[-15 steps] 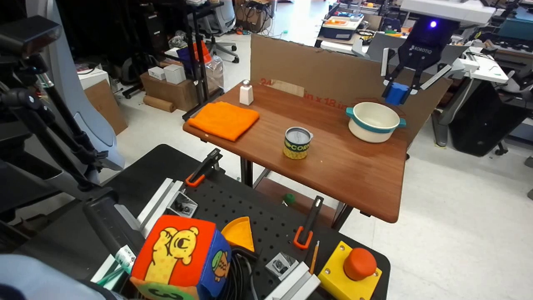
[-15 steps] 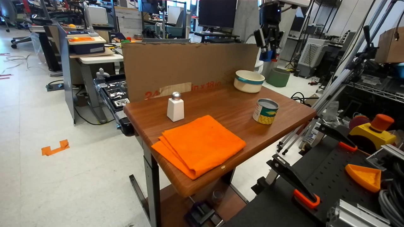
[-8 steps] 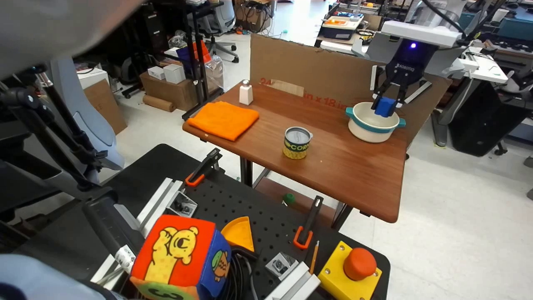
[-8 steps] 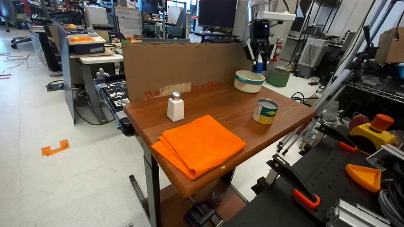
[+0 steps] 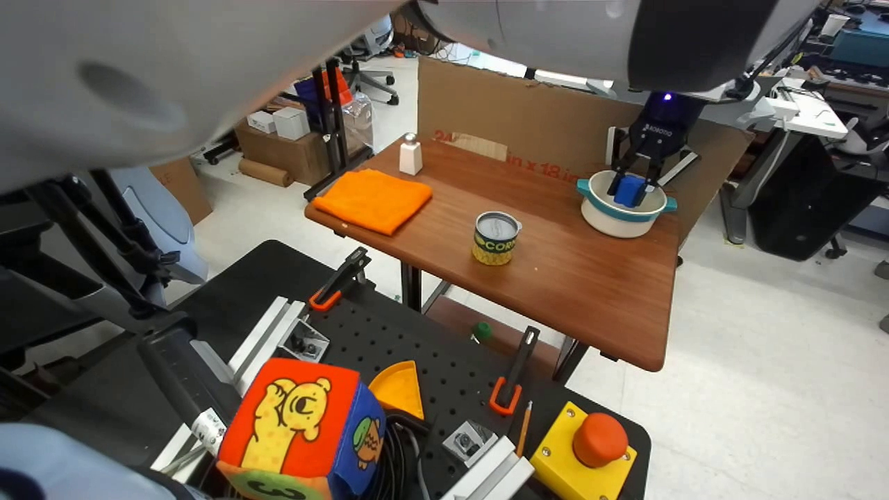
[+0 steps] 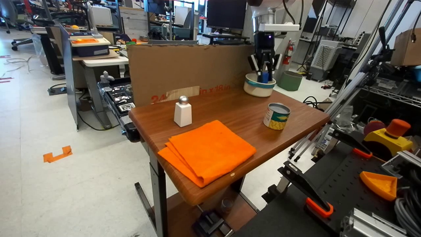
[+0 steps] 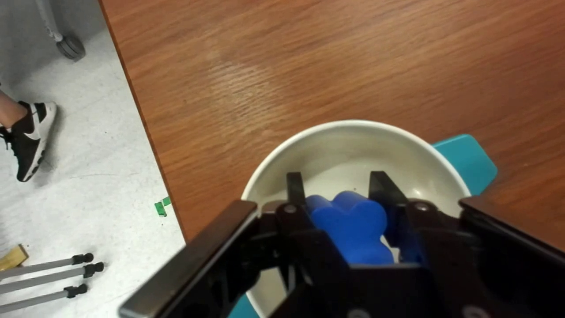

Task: Pick up the blue object on the table and put it in the pot

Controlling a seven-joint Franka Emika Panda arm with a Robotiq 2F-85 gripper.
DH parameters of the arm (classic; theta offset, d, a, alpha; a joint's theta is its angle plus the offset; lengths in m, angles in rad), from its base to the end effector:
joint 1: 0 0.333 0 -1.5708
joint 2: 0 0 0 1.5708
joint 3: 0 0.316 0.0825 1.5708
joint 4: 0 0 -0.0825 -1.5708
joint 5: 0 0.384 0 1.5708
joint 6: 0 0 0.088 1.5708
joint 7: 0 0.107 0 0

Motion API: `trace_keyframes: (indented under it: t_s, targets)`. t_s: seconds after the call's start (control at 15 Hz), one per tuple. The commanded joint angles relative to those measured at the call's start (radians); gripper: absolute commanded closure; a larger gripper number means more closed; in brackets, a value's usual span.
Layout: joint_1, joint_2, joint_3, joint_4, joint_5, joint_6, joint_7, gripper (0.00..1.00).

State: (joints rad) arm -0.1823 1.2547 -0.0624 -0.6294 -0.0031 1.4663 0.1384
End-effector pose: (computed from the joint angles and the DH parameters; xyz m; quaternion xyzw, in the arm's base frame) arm 0.7367 -0.1603 0.1802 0.9627 -0.1714 -0.2079 0.0240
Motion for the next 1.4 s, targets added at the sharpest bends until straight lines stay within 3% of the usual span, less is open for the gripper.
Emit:
trace_keyframes:
  t_s: [0.0, 0.07, 0.13, 0.47, 0.73, 0.93, 1.33]
  targets:
    - [0.011, 0.052, -0.005, 0.097, -0.002, -0.039, 0.037, 0.84]
    - [0.013, 0.055, -0.006, 0.099, -0.003, -0.044, 0.044, 0.34]
    - [0.013, 0.058, -0.005, 0.102, -0.002, -0.044, 0.05, 0.33]
    - [0.012, 0.023, 0.023, 0.097, 0.017, -0.084, 0.014, 0.0]
    - [0.027, -0.093, 0.073, 0.075, 0.038, -0.147, -0.083, 0.0]
    - [0.045, -0.165, 0.086, 0.073, 0.025, -0.11, -0.194, 0.0]
    - [0.06, -0.186, 0.072, 0.092, 0.028, -0.111, -0.182, 0.0]
